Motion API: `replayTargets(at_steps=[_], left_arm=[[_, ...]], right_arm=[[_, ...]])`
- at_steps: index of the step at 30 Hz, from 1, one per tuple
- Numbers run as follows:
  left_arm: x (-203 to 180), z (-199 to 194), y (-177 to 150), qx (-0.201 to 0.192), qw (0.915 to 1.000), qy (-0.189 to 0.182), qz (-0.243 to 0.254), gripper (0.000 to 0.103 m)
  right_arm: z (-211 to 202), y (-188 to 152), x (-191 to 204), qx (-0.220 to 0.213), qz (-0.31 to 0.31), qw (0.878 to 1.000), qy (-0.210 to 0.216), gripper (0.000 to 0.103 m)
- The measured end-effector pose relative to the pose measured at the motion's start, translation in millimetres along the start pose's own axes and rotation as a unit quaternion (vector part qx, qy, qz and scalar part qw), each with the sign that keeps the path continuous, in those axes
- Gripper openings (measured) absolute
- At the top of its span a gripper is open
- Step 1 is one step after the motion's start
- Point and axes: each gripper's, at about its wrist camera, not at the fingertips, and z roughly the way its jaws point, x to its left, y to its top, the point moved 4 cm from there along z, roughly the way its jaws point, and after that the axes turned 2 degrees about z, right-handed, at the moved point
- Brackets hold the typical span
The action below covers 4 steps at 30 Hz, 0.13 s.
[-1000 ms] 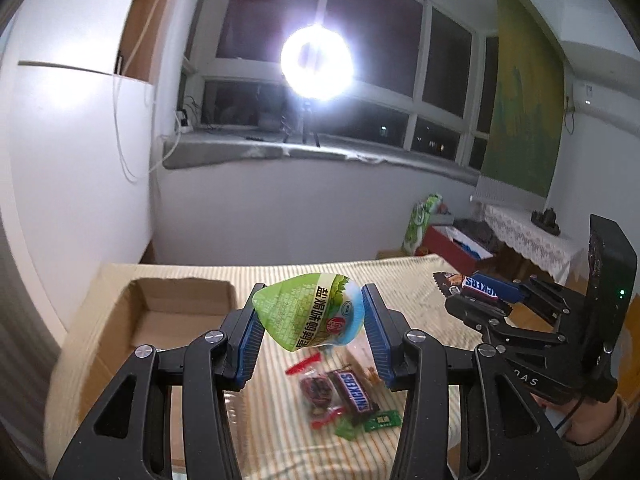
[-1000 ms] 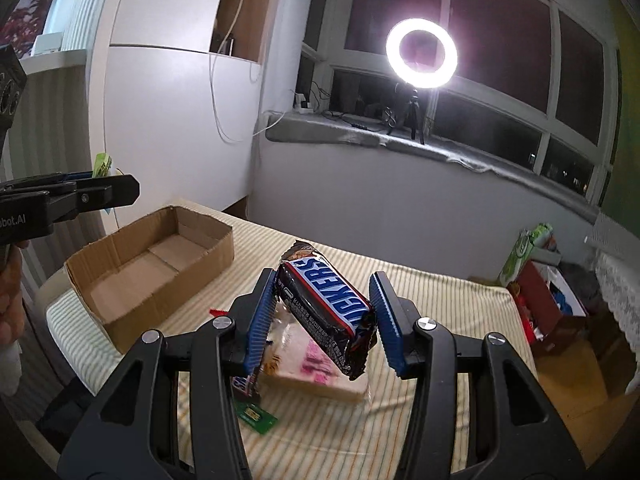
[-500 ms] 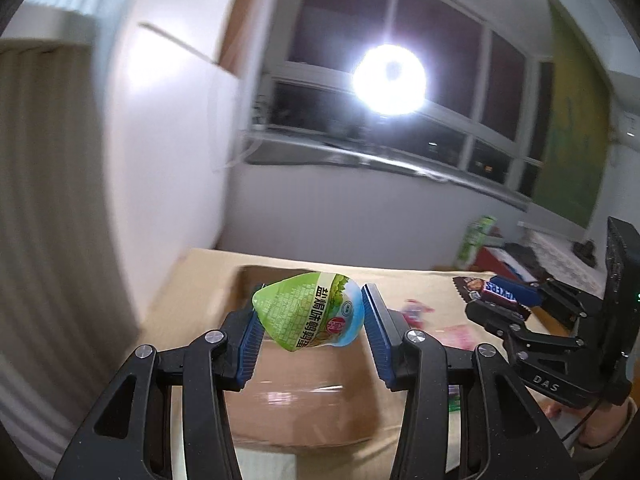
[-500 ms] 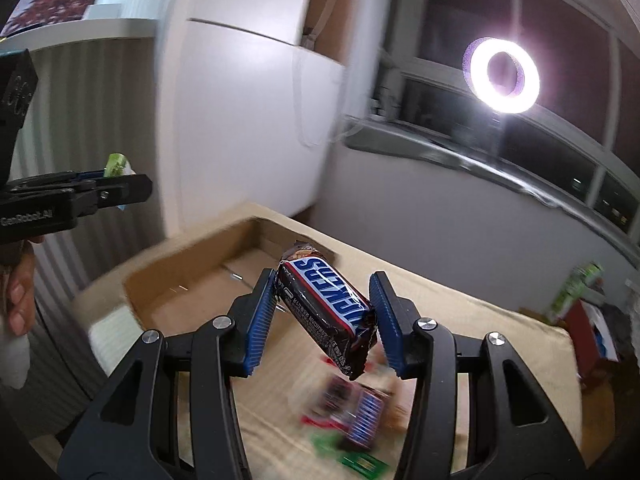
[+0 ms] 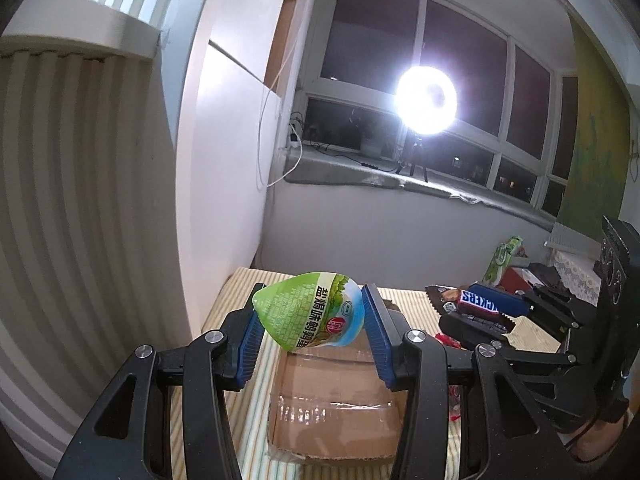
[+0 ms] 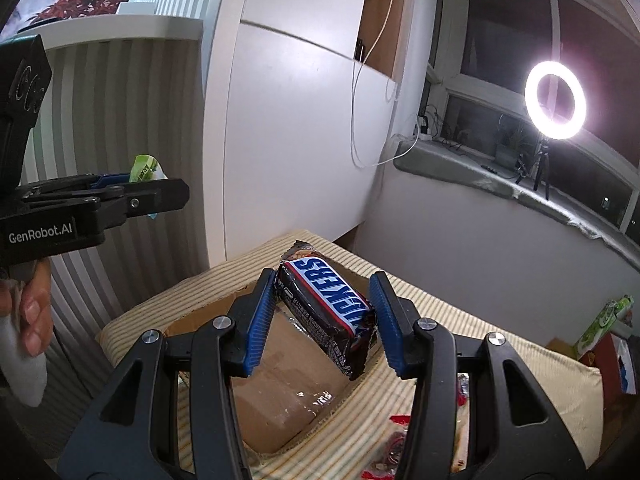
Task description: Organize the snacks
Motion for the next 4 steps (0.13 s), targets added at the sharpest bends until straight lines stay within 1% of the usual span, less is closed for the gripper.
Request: replayTargets(at_steps=[4], left_arm=[[5.9, 19.9, -10.2, 0.021, 0.9997, 0.000, -0.009, 0.045]], right_arm=[[28.5, -18.4, 3.8, 0.029, 0.006, 0.999, 0.019, 0.050]])
